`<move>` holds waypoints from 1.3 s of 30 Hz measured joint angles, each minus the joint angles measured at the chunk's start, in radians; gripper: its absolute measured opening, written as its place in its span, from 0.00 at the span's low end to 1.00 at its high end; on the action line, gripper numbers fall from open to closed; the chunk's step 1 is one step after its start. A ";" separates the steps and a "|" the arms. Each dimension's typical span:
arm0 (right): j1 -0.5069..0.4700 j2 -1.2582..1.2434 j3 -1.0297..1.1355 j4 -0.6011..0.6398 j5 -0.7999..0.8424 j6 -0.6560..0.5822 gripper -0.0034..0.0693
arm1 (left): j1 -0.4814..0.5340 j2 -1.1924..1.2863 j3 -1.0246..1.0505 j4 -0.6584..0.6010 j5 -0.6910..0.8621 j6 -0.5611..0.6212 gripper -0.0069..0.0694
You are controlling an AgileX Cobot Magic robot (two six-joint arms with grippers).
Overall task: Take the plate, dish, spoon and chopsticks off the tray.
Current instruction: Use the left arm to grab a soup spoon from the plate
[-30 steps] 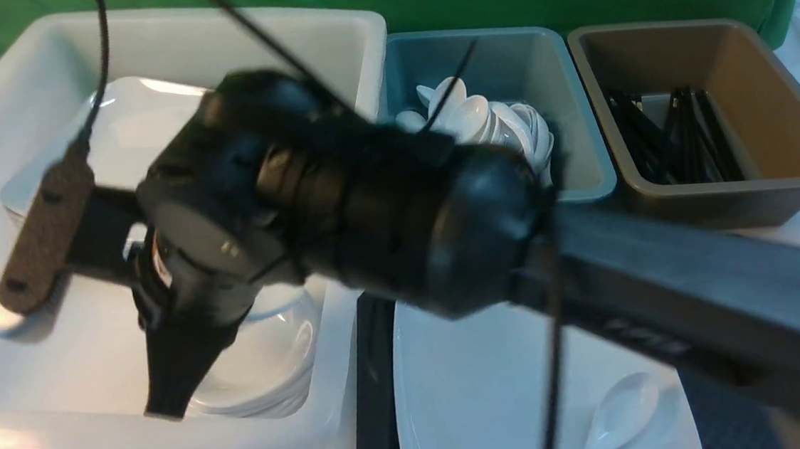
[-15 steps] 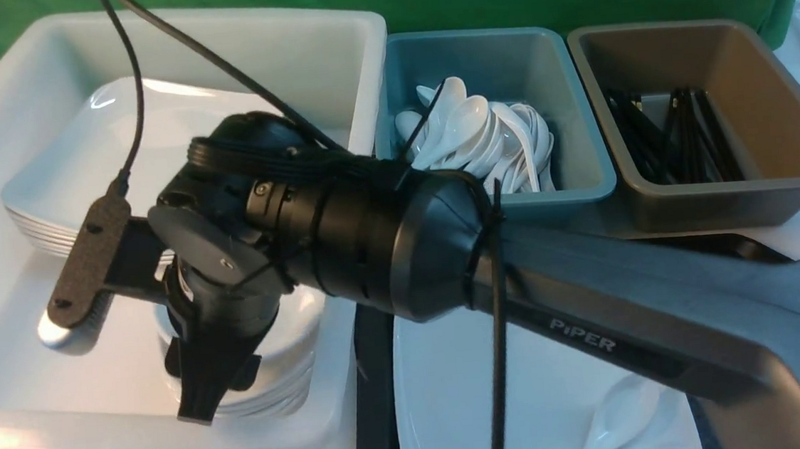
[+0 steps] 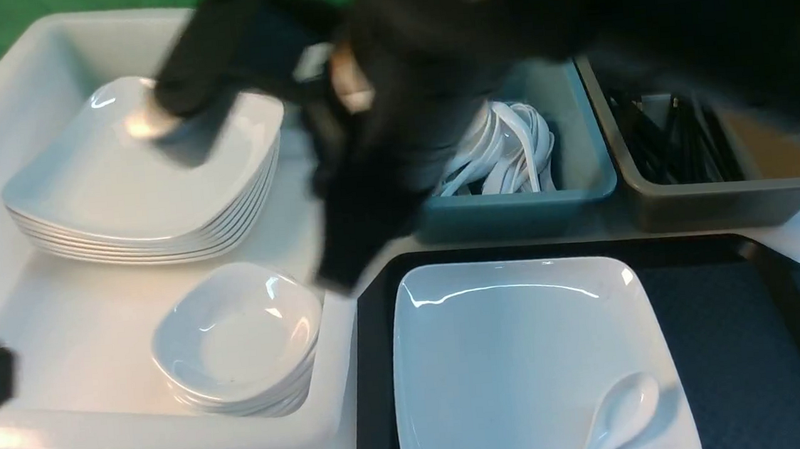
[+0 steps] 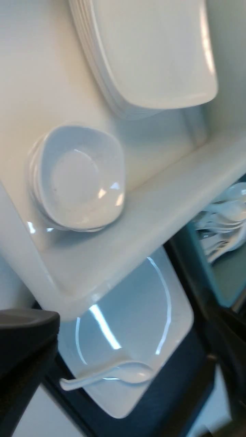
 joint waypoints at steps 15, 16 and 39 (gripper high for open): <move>-0.191 -0.987 0.909 -0.028 -0.062 0.368 0.10 | -0.434 0.727 -0.050 -0.032 -0.249 -0.087 0.12; -0.191 -1.034 0.929 -0.034 -0.059 0.384 0.10 | -0.497 0.794 -0.085 -0.015 -0.265 -0.124 0.12; -0.191 -1.227 0.958 -0.044 -0.011 0.372 0.14 | -0.671 1.407 -0.529 0.222 -0.232 -0.263 0.65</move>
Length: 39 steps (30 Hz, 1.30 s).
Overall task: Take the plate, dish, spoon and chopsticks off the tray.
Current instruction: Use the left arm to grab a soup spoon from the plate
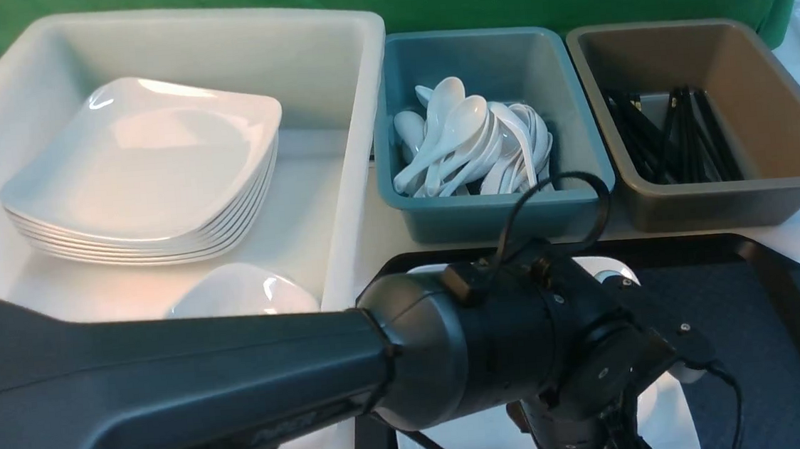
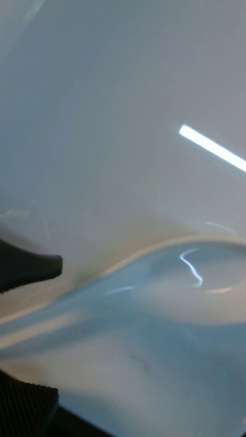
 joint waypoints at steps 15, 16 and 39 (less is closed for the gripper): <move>0.000 -0.001 0.000 0.002 0.006 -0.005 0.17 | 0.000 0.041 -0.002 0.031 -0.060 0.007 0.29; 0.000 -0.001 0.000 0.002 0.006 -0.005 0.17 | 0.000 0.041 -0.002 0.032 -0.060 0.008 0.30; 0.000 -0.001 0.000 0.002 0.006 -0.025 0.20 | 0.000 0.054 -0.002 0.063 -0.063 0.006 0.26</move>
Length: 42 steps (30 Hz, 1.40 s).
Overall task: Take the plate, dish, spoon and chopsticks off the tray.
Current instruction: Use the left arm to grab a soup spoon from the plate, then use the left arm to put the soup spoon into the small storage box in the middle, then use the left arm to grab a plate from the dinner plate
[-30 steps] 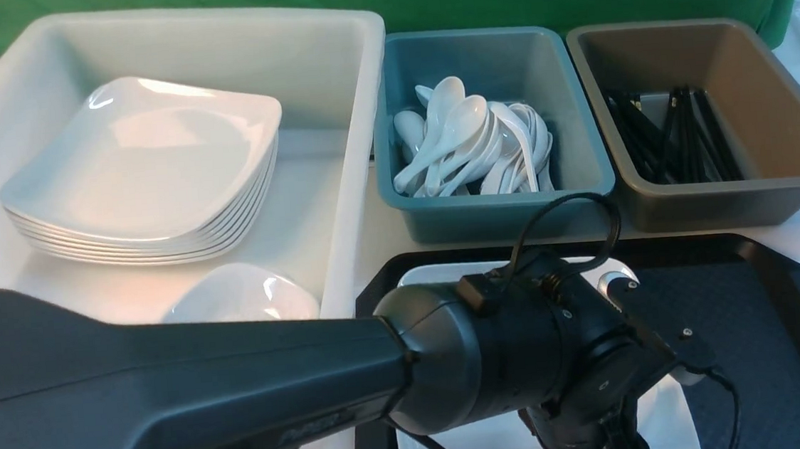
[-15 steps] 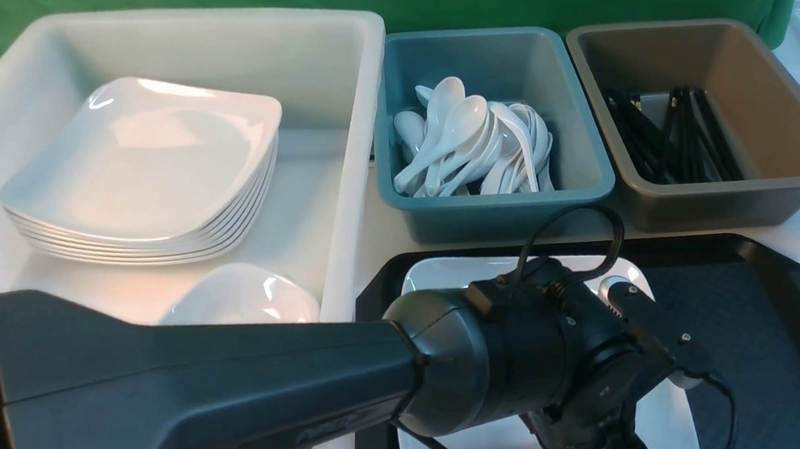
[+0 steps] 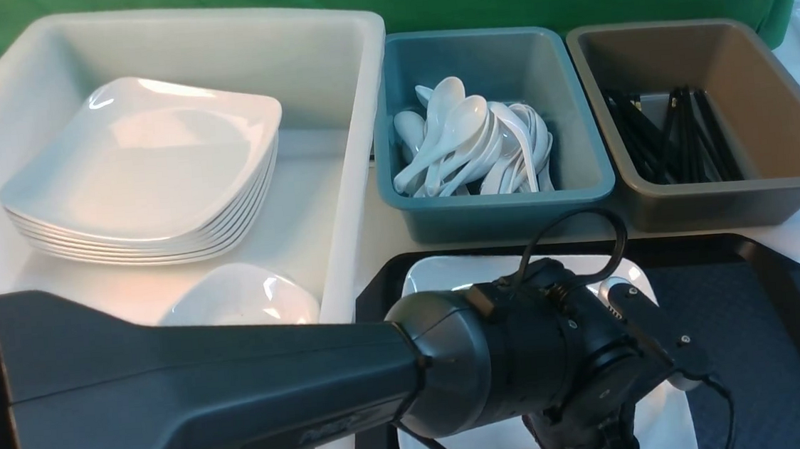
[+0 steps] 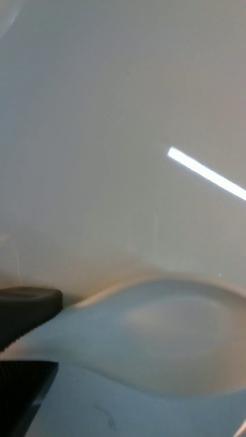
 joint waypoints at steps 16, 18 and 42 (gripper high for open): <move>0.000 0.000 0.000 -0.008 -0.001 -0.001 0.22 | 0.132 -0.139 -0.313 0.127 -0.019 0.023 0.26; 0.000 0.000 0.000 -0.008 -0.001 0.004 0.23 | 0.237 -0.107 -0.383 0.120 -0.116 0.057 0.26; 0.000 0.000 0.000 0.059 -0.003 0.024 0.24 | 0.450 -0.124 -0.499 -0.038 0.077 0.296 0.54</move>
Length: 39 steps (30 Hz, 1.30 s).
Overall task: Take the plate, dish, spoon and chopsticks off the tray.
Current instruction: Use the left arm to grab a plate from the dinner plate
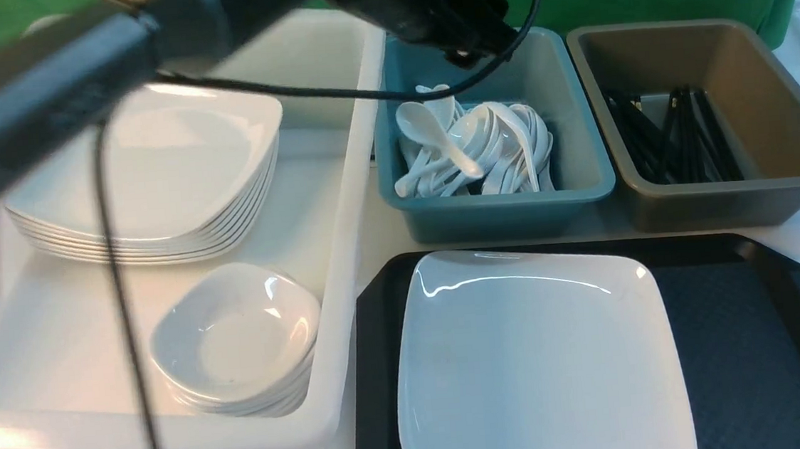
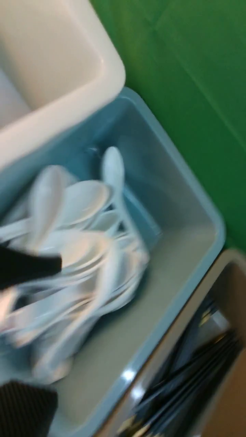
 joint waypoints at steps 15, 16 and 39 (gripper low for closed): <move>0.000 0.000 0.000 -0.013 -0.019 -0.025 0.24 | -0.273 -0.434 0.901 -0.095 0.010 0.583 0.19; 0.000 0.000 0.000 -0.013 -0.024 -0.025 0.24 | -0.293 -0.432 0.935 -0.097 -0.012 0.603 0.23; 0.000 0.000 0.000 -0.011 -0.038 -0.025 0.26 | -0.340 -0.206 1.009 0.099 -0.298 0.592 0.66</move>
